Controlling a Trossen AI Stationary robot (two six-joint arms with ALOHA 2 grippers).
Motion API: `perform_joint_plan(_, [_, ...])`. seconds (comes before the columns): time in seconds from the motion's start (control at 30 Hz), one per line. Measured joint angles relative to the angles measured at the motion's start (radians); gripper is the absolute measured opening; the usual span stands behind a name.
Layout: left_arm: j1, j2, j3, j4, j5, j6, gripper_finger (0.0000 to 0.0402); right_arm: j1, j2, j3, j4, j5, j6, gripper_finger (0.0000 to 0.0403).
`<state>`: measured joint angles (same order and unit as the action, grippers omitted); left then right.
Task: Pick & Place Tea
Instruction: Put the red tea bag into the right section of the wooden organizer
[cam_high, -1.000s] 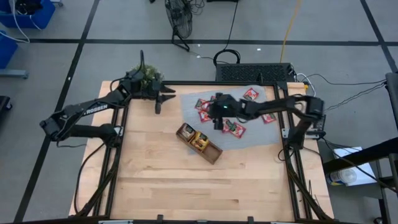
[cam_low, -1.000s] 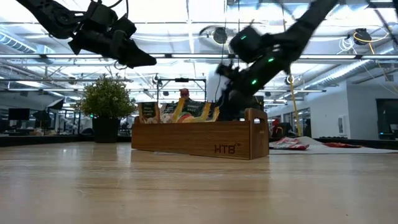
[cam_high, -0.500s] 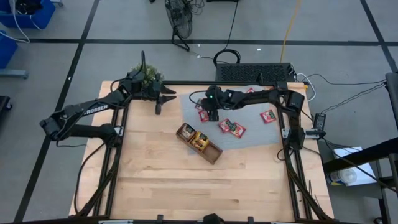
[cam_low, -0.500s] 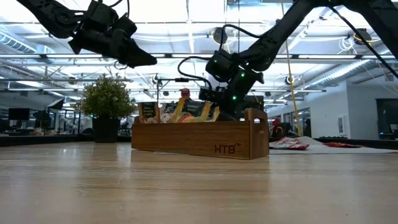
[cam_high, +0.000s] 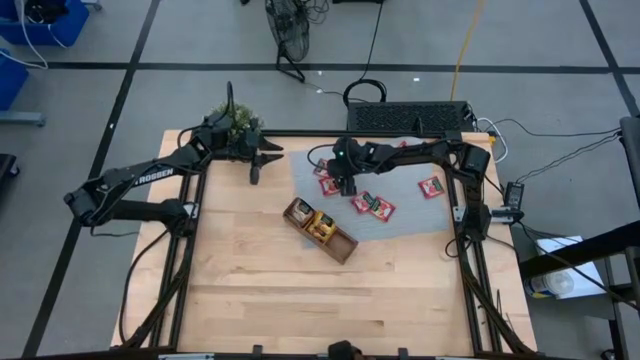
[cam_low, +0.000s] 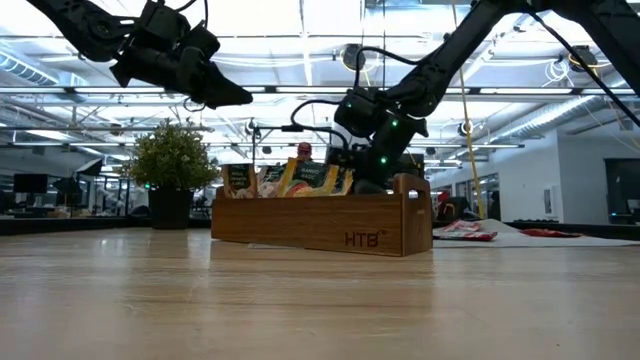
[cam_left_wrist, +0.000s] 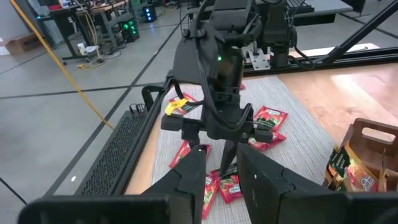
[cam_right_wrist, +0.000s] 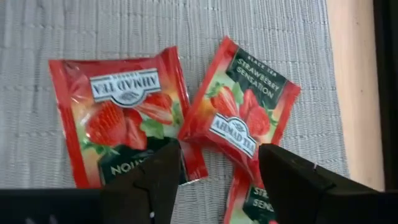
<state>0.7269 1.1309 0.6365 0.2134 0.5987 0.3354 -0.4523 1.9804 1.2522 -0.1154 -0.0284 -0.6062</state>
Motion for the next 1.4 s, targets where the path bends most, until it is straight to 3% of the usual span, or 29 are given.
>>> perform_joint_plan(0.27, [0.000,0.000,0.000,0.000,0.000,0.002,0.0093,-0.008,0.025,-0.001,0.036,-0.003,-0.011,0.0199])
perform_joint_plan(0.43, [-0.001,0.000,0.001,0.000,0.000,0.001,0.0093,-0.013,0.057,0.002,0.044,-0.002,0.018,0.0173])
perform_joint_plan(0.57, [-0.002,0.000,0.001,0.000,0.000,0.001,0.0093,-0.012,0.059,0.002,0.044,-0.001,0.029,0.0129])
perform_joint_plan(0.8, [-0.001,0.000,0.001,0.000,0.000,0.001,0.0093,0.003,0.059,0.002,0.043,0.009,0.037,0.0014])
perform_joint_plan(0.9, [-0.003,0.000,0.001,0.000,0.000,-0.001,0.0093,0.029,0.054,0.000,0.063,0.116,0.028,0.0010])
perform_joint_plan(1.13, [-0.017,0.000,0.001,0.045,0.000,-0.016,0.0093,0.153,-0.056,-0.003,0.094,0.499,-0.111,0.0004])
perform_joint_plan(1.4, [-0.079,0.010,0.001,0.163,-0.041,-0.373,0.0093,0.341,-0.130,-0.002,0.171,0.901,-0.272,0.0003])
